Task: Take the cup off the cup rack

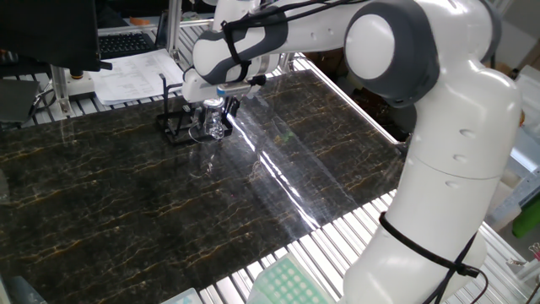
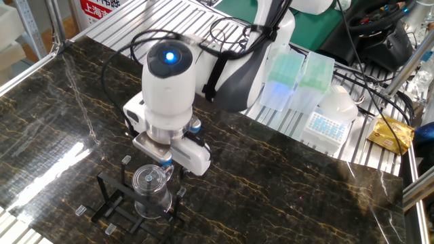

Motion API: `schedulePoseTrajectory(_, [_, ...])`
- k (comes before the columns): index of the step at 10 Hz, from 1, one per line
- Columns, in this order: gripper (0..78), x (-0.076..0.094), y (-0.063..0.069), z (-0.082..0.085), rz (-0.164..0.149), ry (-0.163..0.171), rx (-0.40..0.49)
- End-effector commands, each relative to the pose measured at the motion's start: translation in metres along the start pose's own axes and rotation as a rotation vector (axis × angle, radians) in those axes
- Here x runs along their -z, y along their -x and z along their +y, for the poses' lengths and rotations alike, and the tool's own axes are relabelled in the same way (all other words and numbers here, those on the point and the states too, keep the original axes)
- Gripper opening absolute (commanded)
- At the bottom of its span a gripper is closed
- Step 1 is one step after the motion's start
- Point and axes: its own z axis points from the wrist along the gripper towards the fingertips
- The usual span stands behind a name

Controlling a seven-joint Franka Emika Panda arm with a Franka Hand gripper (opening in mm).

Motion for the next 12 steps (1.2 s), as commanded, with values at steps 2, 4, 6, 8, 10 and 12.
schedulePoseTrajectory(2, [77.4,-0.005,0.005,0.001,-0.003,-0.001,-0.012])
schedulePoseTrajectory(4, [77.4,-0.008,0.006,0.002,-0.004,0.0,-0.015])
schedulePoseTrajectory(6, [77.4,-0.012,0.006,0.001,-0.004,0.001,-0.017])
schedulePoseTrajectory(8, [77.4,-0.017,0.007,-0.001,-0.006,0.011,-0.015])
schedulePoseTrajectory(10, [77.4,-0.02,0.009,-0.002,-0.006,0.013,-0.011])
schedulePoseTrajectory(12, [77.4,-0.023,0.011,-0.002,-0.008,0.013,-0.009])
